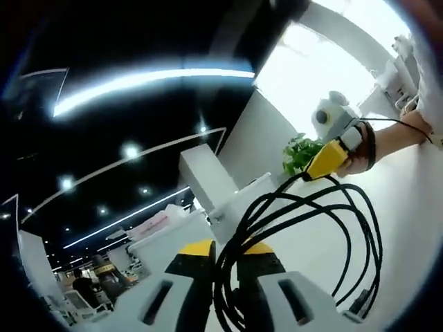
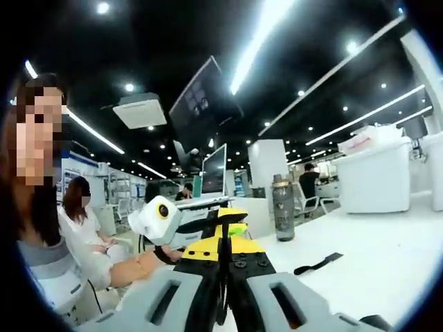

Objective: Coil the Type-C to USB data cable on the desktop and secure it with Velcro straps.

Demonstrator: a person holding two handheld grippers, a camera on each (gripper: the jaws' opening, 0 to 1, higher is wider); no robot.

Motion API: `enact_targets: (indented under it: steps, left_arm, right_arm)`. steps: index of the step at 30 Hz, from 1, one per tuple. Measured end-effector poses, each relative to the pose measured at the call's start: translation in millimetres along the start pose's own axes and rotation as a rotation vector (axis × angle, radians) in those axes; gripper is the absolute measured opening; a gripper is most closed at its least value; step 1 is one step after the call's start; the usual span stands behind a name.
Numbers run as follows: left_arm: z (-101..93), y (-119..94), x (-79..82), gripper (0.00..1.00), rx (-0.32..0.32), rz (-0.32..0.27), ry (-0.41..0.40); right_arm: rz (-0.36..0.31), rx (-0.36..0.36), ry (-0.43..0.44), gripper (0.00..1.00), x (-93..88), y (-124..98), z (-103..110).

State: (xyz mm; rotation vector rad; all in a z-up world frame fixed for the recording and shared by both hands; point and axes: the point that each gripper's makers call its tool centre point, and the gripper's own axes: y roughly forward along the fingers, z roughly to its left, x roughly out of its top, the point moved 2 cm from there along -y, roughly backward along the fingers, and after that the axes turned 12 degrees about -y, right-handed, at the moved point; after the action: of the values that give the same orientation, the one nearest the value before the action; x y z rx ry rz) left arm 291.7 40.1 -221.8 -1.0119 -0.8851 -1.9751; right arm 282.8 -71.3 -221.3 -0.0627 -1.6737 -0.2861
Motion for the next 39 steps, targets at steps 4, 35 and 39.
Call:
enact_targets:
  steps: [4, 35, 39]
  left_arm:
    - [-2.6, 1, -6.2, 0.07, 0.013, 0.063, 0.053]
    - [-46.4, 19, 38.3, 0.07, -0.357, 0.300, 0.198]
    - [-45.4, 17, 36.8, 0.10, -0.355, 0.189, 0.020]
  right_arm:
    - [0.007, -0.108, -0.062, 0.04, 0.4, 0, -18]
    - [0.348, -0.023, -0.341, 0.05, 1.4, 25, 13]
    - [0.323, 0.028, -0.287, 0.05, -0.4, 21, 12]
